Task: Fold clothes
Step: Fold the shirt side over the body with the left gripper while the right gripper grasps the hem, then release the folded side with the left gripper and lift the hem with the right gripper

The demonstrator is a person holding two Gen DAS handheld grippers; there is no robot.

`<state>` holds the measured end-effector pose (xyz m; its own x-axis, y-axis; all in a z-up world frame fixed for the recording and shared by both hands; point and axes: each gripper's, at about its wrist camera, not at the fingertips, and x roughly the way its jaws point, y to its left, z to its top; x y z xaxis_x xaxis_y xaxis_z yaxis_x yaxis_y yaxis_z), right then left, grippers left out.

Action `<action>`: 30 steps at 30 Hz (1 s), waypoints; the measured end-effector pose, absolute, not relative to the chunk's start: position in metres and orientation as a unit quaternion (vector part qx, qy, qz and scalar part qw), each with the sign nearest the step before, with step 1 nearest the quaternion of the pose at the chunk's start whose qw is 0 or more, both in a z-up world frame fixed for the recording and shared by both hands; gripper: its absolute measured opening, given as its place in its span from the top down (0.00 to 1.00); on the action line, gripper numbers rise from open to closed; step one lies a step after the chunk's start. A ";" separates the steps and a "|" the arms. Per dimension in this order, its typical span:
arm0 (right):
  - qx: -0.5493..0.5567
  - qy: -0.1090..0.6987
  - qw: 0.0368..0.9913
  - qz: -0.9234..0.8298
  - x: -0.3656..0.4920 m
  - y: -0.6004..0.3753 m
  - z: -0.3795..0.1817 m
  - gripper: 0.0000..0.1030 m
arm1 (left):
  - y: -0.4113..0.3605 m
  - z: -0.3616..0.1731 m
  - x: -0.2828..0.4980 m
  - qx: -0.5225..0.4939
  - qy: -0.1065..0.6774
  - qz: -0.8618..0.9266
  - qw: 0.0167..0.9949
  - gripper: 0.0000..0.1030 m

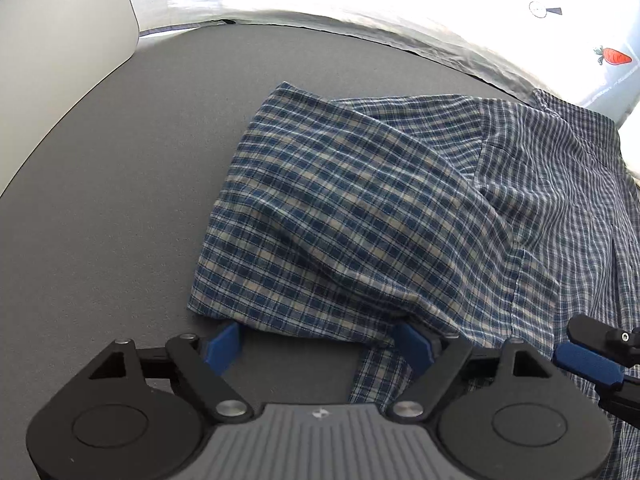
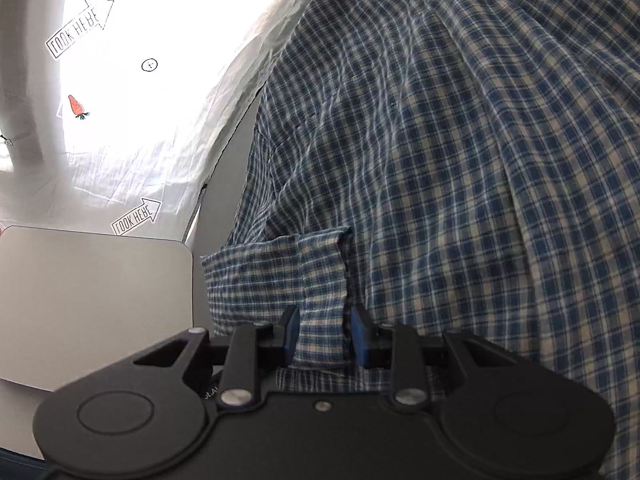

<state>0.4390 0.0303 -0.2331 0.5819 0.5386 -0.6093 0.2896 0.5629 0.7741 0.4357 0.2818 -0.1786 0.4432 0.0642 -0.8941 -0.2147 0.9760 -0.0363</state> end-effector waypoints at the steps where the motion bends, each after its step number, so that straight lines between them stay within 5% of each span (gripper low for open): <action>1: 0.434 0.453 0.775 0.076 0.440 0.034 -0.229 0.71 | 0.281 -0.179 0.437 -0.070 0.523 0.083 0.846 0.17; 11: 0.475 0.461 0.743 0.099 0.451 0.039 -0.240 0.73 | 0.273 -0.184 0.441 -0.062 0.525 0.082 0.845 0.09; 14: 0.476 0.454 0.746 0.108 0.453 0.044 -0.236 0.94 | 0.272 -0.185 0.441 -0.063 0.523 0.077 0.846 0.06; 16: 0.465 0.442 0.759 0.109 0.453 0.045 -0.227 0.98 | 0.272 -0.185 0.440 -0.065 0.523 0.074 0.847 0.06; 30: 0.399 0.396 0.825 0.063 0.436 0.007 -0.194 0.99 | 0.284 -0.178 0.436 -0.107 0.522 0.058 0.844 0.05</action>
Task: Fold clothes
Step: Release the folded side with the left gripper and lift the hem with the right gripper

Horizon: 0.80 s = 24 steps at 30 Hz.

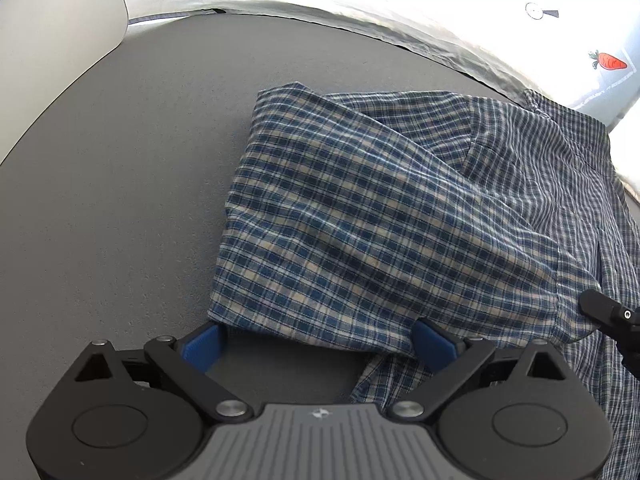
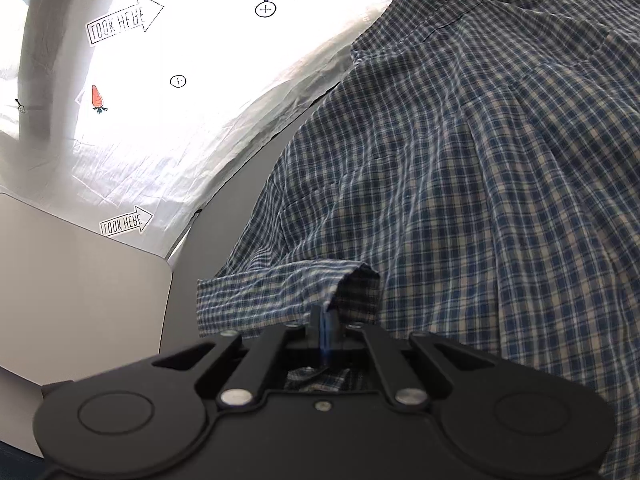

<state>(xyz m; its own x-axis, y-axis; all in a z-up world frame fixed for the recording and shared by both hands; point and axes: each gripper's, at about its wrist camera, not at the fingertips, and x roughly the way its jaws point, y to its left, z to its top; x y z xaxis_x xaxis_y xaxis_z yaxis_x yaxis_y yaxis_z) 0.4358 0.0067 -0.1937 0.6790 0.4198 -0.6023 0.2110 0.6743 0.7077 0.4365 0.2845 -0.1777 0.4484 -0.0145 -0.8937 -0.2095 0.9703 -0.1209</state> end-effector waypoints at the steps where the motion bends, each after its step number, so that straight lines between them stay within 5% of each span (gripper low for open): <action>1: 0.397 0.392 0.828 0.058 0.432 0.003 -0.194 0.99 | 0.285 -0.176 0.435 -0.107 0.519 0.057 0.846 0.05; 24: 0.368 0.282 0.876 -0.132 0.366 -0.125 -0.163 0.99 | 0.271 -0.165 0.431 -0.061 0.504 0.036 0.861 0.05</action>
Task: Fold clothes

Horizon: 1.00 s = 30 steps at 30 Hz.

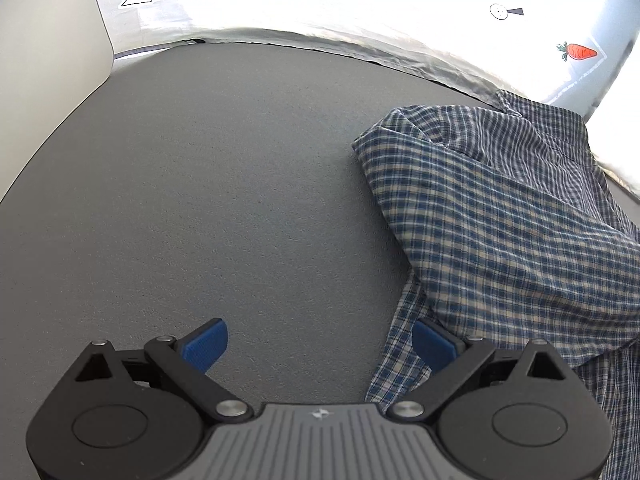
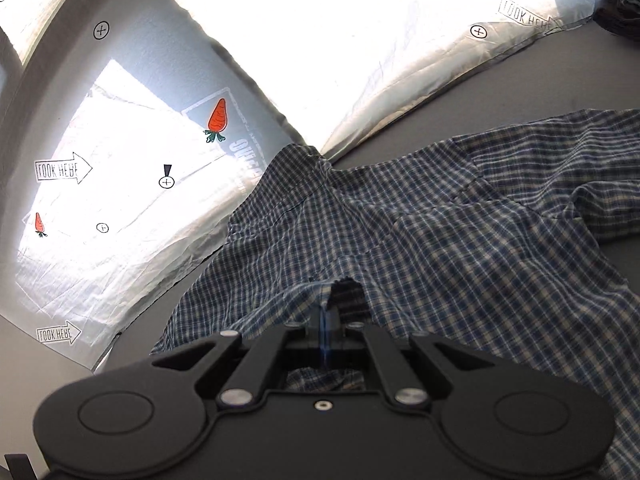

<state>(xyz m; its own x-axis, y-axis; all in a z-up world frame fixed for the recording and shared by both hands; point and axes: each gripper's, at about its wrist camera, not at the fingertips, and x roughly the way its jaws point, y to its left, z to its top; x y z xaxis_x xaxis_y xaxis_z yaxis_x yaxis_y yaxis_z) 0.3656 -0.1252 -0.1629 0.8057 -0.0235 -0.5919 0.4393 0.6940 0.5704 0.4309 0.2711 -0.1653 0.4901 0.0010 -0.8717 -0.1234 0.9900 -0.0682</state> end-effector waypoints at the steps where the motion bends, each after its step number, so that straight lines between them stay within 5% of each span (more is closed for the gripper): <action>1: 0.372 0.277 0.874 -0.145 0.359 -0.133 -0.164 0.99 | 0.268 -0.167 0.431 -0.054 0.505 0.034 0.861 0.05; 14: 0.348 0.282 0.847 -0.286 0.308 -0.183 -0.176 0.98 | 0.253 -0.185 0.428 -0.014 0.528 0.019 0.849 0.05; 18: 0.398 0.300 0.823 -0.272 0.307 -0.184 -0.196 0.76 | 0.253 -0.189 0.427 -0.018 0.535 0.016 0.845 0.05; 24: 0.421 0.307 0.806 -0.282 0.306 -0.178 -0.213 0.56 | 0.252 -0.192 0.427 -0.005 0.531 0.013 0.847 0.01; 29: 0.383 0.314 0.825 -0.271 0.318 -0.179 -0.210 0.56 | 0.252 -0.193 0.427 -0.002 0.525 0.018 0.851 0.00; 30: 0.377 0.317 0.830 -0.263 0.320 -0.179 -0.210 0.71 | 0.253 -0.193 0.427 -0.002 0.526 0.018 0.850 0.00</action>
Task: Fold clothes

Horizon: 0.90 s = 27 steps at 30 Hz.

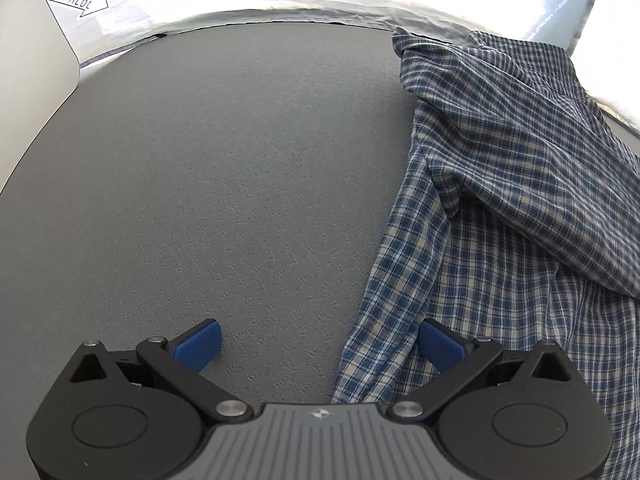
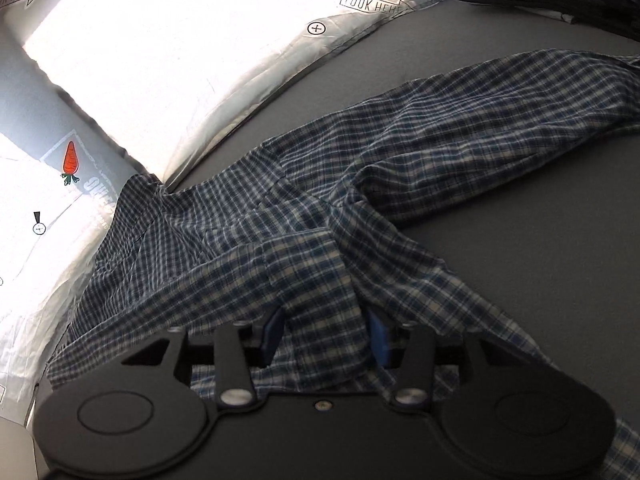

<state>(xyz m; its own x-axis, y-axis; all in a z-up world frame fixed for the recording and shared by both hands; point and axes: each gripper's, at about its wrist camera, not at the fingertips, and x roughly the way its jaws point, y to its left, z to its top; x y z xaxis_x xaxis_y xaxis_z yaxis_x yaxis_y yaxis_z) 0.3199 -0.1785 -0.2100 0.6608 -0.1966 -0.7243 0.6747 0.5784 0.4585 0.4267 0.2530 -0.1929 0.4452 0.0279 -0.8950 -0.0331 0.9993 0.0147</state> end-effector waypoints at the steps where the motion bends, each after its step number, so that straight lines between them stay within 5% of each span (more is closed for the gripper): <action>1: 0.371 0.321 0.833 -0.255 0.322 -0.178 -0.210 0.79 | 0.254 -0.192 0.426 -0.003 0.529 0.018 0.848 0.00; 2: 0.369 0.321 0.836 -0.249 0.321 -0.177 -0.209 0.93 | 0.254 -0.190 0.425 -0.005 0.530 0.019 0.848 0.00; 5: 0.367 0.312 0.846 -0.230 0.314 -0.174 -0.203 0.97 | 0.253 -0.182 0.415 -0.009 0.526 0.023 0.850 0.00; 27: 0.312 0.384 0.867 -0.057 0.282 -0.228 -0.177 0.98 | 0.137 -0.177 0.240 -0.039 0.547 0.117 0.828 0.00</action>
